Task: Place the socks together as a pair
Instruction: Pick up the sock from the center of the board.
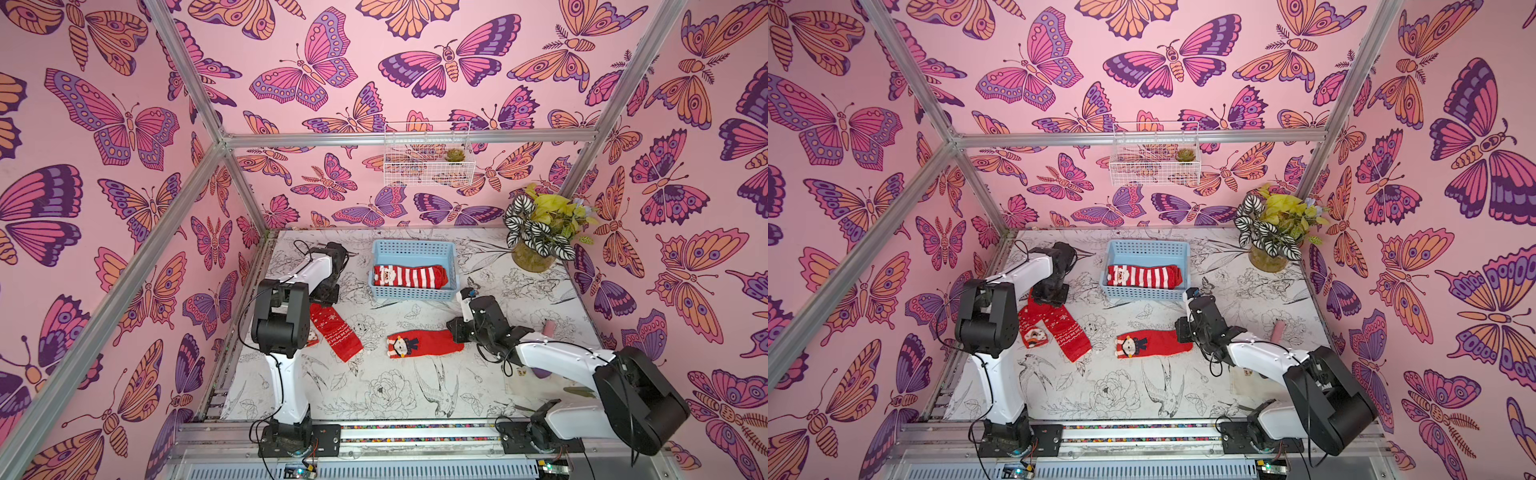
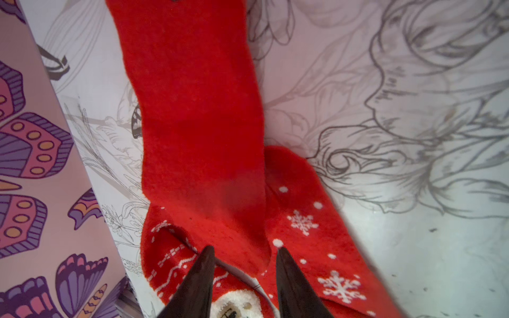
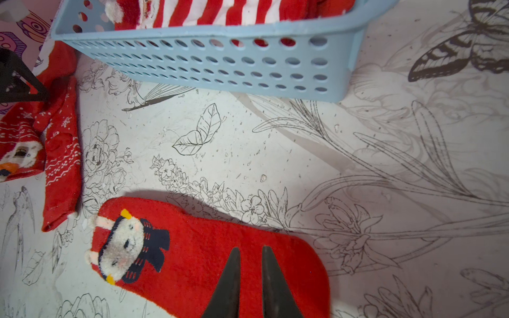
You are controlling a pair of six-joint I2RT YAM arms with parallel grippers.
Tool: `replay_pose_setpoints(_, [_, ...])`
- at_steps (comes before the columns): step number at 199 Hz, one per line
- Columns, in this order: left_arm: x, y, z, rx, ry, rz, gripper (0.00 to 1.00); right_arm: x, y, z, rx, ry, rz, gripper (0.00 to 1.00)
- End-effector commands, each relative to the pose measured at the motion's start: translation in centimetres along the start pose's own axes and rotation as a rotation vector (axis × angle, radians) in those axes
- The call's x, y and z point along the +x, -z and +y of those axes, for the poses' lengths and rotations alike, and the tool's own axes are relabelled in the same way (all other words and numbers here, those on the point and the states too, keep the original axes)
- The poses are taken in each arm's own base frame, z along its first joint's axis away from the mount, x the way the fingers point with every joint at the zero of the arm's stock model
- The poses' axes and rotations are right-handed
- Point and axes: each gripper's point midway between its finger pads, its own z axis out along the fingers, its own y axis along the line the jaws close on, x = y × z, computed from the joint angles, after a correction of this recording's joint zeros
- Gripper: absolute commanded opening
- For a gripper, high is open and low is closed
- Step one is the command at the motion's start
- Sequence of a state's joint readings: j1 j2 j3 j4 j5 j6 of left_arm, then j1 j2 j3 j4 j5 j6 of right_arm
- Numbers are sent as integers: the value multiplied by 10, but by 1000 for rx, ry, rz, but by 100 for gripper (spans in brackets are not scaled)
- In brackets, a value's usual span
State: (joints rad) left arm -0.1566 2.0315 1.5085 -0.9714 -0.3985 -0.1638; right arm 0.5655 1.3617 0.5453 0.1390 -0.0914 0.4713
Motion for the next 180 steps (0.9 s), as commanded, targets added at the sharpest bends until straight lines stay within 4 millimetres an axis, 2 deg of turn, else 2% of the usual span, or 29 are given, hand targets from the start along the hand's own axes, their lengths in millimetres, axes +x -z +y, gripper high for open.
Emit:
replay_pose_setpoints(1, [2,-4,13,-38,21,24,33,-8,0,8,-20,6,-14,18])
replay_pose_setpoints(54, [3,-8,10,-33,1,35,36,-7,-2,7,-18,5,-7,18])
replay_pose_setpoints(78, [4,-9,10,-36,-7,41,32,-7,-2,7,-15,6,-4,18])
replay_pose_setpoints(120, [6,-10,6,-18,-17,52,0,-8,0,7,-13,6,-12,18])
replay_pose_setpoints(144, [0,13,9,5,25,4,0,-9,2,9,-25,2,-20,18])
replay_pose_setpoints(180, [-14,71,13,109,159,-148,0,-10,7,12,-42,1,-28,18])
